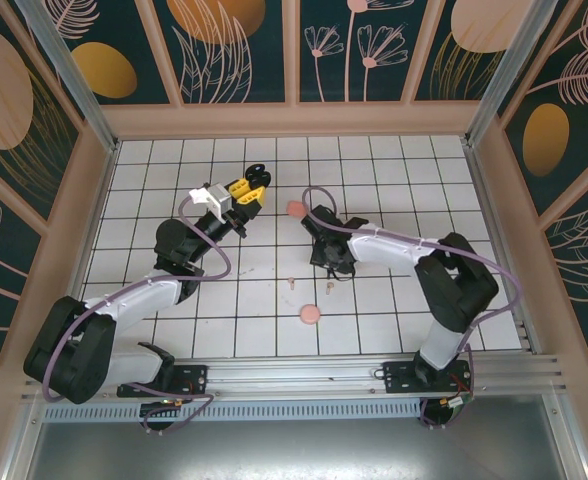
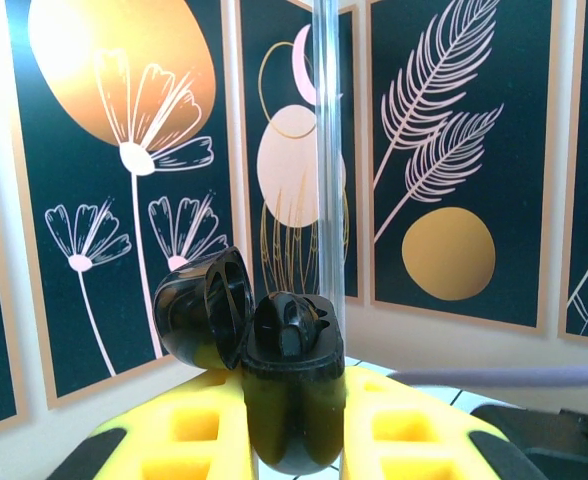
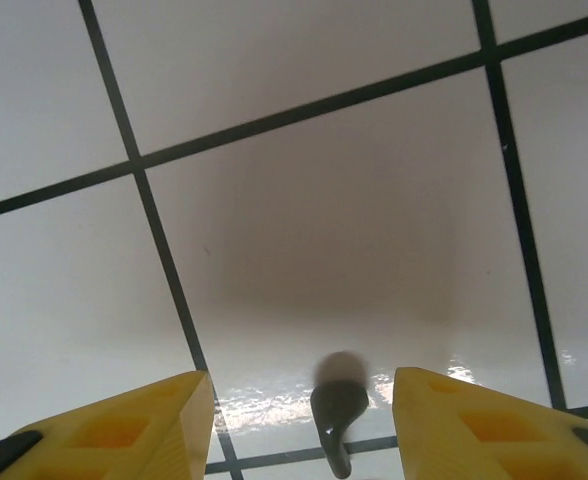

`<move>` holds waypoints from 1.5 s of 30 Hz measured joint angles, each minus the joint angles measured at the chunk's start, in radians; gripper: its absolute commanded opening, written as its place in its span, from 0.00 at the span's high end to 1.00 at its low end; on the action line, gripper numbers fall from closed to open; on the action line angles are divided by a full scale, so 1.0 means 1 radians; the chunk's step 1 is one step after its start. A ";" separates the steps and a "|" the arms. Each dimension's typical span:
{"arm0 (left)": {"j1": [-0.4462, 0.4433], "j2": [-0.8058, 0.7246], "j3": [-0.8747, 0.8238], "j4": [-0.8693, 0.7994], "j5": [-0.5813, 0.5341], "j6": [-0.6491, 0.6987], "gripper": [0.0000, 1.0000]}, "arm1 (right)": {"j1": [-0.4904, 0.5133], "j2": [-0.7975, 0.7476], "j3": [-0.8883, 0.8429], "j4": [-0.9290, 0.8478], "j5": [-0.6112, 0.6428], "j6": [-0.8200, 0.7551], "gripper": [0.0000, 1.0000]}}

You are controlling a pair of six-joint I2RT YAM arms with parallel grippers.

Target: Insert wireless bluetooth earbuds into charging case

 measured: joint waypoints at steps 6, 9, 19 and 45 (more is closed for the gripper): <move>0.000 -0.010 -0.003 0.001 0.008 0.000 1.00 | 0.014 0.043 0.007 -0.001 0.011 0.015 0.55; 0.000 -0.014 -0.006 0.003 0.011 0.000 1.00 | 0.014 0.048 0.007 -0.001 0.019 0.016 0.57; 0.000 -0.016 -0.010 0.003 0.026 0.000 1.00 | 0.012 0.056 -0.001 0.005 0.021 0.018 0.62; 0.000 -0.016 -0.010 0.000 0.026 0.000 1.00 | 0.010 0.025 -0.072 0.066 0.026 0.036 0.79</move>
